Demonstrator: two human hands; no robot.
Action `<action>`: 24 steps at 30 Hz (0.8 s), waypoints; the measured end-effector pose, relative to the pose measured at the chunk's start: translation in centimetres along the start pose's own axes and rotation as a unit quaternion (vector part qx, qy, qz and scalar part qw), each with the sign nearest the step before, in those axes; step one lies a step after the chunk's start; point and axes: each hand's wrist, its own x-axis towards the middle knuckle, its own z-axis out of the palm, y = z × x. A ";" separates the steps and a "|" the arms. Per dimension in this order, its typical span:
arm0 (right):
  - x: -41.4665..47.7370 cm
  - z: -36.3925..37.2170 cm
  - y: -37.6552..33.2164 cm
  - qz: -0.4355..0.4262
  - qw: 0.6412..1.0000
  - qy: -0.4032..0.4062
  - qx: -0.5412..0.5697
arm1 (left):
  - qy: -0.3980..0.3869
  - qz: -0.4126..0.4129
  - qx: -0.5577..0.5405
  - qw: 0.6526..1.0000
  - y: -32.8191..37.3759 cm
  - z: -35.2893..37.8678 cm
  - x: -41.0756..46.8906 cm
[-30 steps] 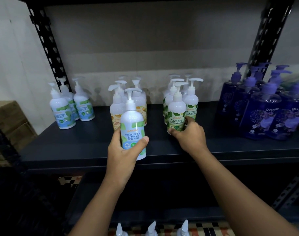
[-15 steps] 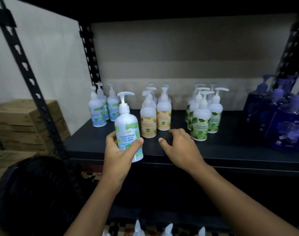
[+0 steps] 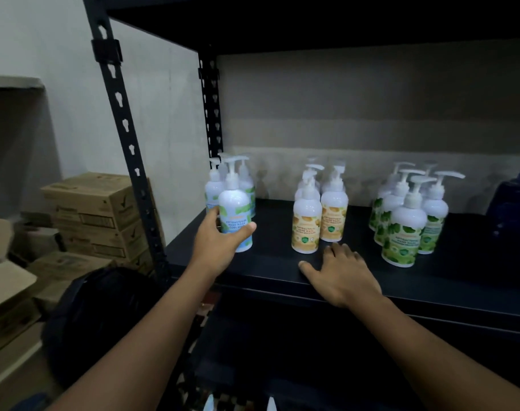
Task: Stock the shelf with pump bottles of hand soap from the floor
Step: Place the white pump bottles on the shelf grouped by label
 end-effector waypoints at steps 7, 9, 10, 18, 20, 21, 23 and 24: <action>-0.2 -0.1 -0.1 0.005 1.000 -0.003 -0.007 | 0.015 -0.029 0.065 0.997 -1.8 2.2 0.4; -0.3 -0.1 -0.2 0.005 1.000 -0.003 -0.007 | 0.020 -0.038 0.073 0.996 -2.1 2.3 0.1; -0.3 -0.1 -0.2 0.004 1.000 -0.003 -0.007 | 0.023 -0.040 0.073 0.996 -2.1 2.3 0.0; -0.2 -0.1 -0.2 0.004 1.000 -0.001 -0.012 | 0.055 -0.047 0.135 0.988 -3.0 2.4 -0.2; -0.1 0.0 -0.2 0.005 1.000 -0.002 -0.012 | 0.058 -0.058 0.134 0.988 -2.8 2.3 0.2; -0.1 0.0 -0.2 0.005 1.000 -0.003 -0.012 | 0.059 -0.067 0.136 0.987 -2.6 2.3 0.5; -0.1 0.0 -0.2 0.006 1.000 -0.004 -0.015 | 0.062 -0.086 0.142 0.984 -2.5 2.3 1.2; -0.1 -0.1 -0.3 0.009 1.000 -0.005 -0.014 | 0.063 -0.094 0.145 0.983 -2.5 2.4 1.6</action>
